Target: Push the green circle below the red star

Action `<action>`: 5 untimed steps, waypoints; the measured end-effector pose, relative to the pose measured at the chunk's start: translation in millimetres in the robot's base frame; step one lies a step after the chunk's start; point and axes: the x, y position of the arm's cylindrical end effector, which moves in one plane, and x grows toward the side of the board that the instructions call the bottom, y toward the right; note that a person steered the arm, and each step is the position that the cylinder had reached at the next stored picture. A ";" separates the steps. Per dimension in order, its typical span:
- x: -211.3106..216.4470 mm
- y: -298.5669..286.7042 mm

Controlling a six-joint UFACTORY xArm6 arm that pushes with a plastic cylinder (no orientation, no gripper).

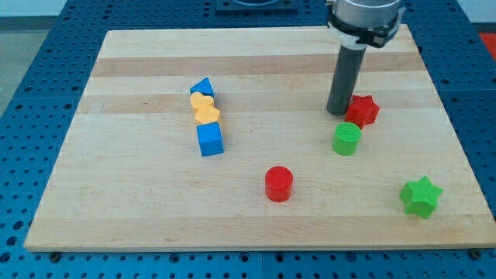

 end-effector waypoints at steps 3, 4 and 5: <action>69.6 -43.8; 80.8 -38.0; 79.8 -25.7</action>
